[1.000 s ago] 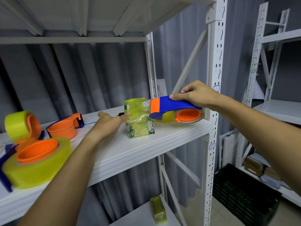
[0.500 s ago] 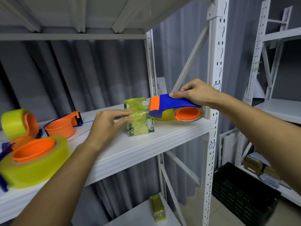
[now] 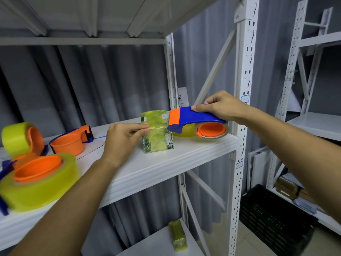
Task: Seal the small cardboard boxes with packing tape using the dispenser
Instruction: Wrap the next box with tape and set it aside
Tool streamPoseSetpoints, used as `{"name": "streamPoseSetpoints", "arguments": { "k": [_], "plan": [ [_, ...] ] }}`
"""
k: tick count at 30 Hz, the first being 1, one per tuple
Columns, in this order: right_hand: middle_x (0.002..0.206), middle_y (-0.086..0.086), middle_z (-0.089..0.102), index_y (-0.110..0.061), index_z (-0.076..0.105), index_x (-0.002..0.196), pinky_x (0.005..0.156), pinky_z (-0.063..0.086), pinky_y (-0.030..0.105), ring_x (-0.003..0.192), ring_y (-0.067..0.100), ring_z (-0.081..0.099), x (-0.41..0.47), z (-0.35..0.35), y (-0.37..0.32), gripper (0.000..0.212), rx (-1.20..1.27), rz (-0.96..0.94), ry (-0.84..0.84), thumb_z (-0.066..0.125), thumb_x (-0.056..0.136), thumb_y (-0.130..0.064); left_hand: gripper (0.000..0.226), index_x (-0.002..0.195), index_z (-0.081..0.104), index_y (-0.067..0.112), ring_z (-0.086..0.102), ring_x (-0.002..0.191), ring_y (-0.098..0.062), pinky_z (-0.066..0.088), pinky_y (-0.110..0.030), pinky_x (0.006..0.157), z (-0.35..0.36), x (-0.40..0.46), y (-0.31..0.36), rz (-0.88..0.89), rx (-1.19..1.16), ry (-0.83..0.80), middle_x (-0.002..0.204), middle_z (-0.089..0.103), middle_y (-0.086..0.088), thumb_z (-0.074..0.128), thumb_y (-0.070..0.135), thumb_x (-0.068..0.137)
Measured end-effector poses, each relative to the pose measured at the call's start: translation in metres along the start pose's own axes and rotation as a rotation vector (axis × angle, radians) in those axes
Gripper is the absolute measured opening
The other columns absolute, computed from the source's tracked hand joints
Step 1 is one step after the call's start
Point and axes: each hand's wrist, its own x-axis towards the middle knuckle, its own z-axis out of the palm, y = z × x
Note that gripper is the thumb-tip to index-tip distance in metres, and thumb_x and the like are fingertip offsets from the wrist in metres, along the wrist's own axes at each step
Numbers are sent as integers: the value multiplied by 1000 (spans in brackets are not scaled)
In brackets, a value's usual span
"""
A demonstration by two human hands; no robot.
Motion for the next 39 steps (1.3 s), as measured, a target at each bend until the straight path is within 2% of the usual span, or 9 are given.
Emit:
{"name": "streamPoseSetpoints", "arguments": {
  "k": [5, 9, 20, 24, 26, 28, 30, 35, 39],
  "plan": [
    [73, 5, 73, -9, 74, 80, 62, 51, 27, 66, 16, 70, -6, -5, 0, 71, 39, -50, -16, 67, 64, -78, 13, 98, 81, 18, 67, 90, 11, 47, -6, 82, -3, 5, -4, 37, 12, -48, 95, 75, 15, 79, 17, 85],
    [63, 5, 68, -11, 70, 68, 53, 46, 21, 56, 10, 63, -11, -11, 3, 67, 76, -42, -36, 71, 63, -78, 14, 99, 81, 19, 67, 91, 9, 47, -7, 82, -6, 5, -6, 21, 2, -62, 96, 75, 16, 78, 18, 86],
    [71, 7, 72, -9, 72, 76, 62, 49, 27, 62, 13, 67, -12, -17, 10, 63, 62, -27, -53, 71, 70, -72, 13, 100, 81, 24, 66, 94, 7, 46, -6, 81, -7, 5, -4, -16, 40, -79, 95, 73, 22, 76, 23, 88],
    [61, -2, 68, -20, 71, 63, 56, 45, 21, 55, 6, 62, -15, -12, 13, 49, 105, -1, -50, 72, 74, -67, 13, 101, 81, 24, 64, 91, 10, 39, 0, 82, -6, 4, -1, -33, 67, -75, 98, 75, 17, 75, 22, 90],
    [56, -4, 64, -22, 69, 58, 52, 42, 19, 51, 5, 59, -15, -6, 14, 48, 108, 10, -29, 74, 76, -65, 12, 99, 81, 23, 65, 94, -2, 35, -6, 91, -5, 7, 3, 1, 164, -72, 99, 77, 10, 74, 19, 89],
    [56, -4, 63, -19, 69, 59, 50, 42, 19, 51, 5, 58, -14, -1, 16, 49, 102, 14, -7, 75, 77, -64, 13, 95, 79, 22, 62, 107, -19, 32, -28, 100, -3, 13, 9, 61, 332, -89, 100, 75, 4, 73, 15, 86],
    [60, 0, 67, -13, 71, 66, 49, 44, 17, 53, 6, 61, -14, 3, 14, 52, 90, 10, -6, 75, 76, -64, 18, 98, 73, 17, 56, 116, -26, 28, -38, 101, 3, 14, 20, 111, 452, -96, 102, 71, 0, 69, 10, 82],
    [68, 6, 70, -4, 71, 77, 52, 45, 19, 56, 8, 63, -15, 3, 11, 62, 59, 13, -8, 74, 75, -66, 31, 127, 67, 12, 61, 116, -27, 45, -37, 103, 29, 7, 40, 220, 301, -203, 125, 69, -5, 61, 17, 97],
    [59, -1, 65, -9, 69, 69, 46, 42, 16, 51, 5, 60, -14, 1, 11, 57, 54, 26, 4, 76, 74, -66, 31, 126, 70, 14, 63, 119, -21, 46, -36, 105, 38, 11, 32, 153, 267, -222, 128, 69, -1, 60, 25, 100]
  ]
}}
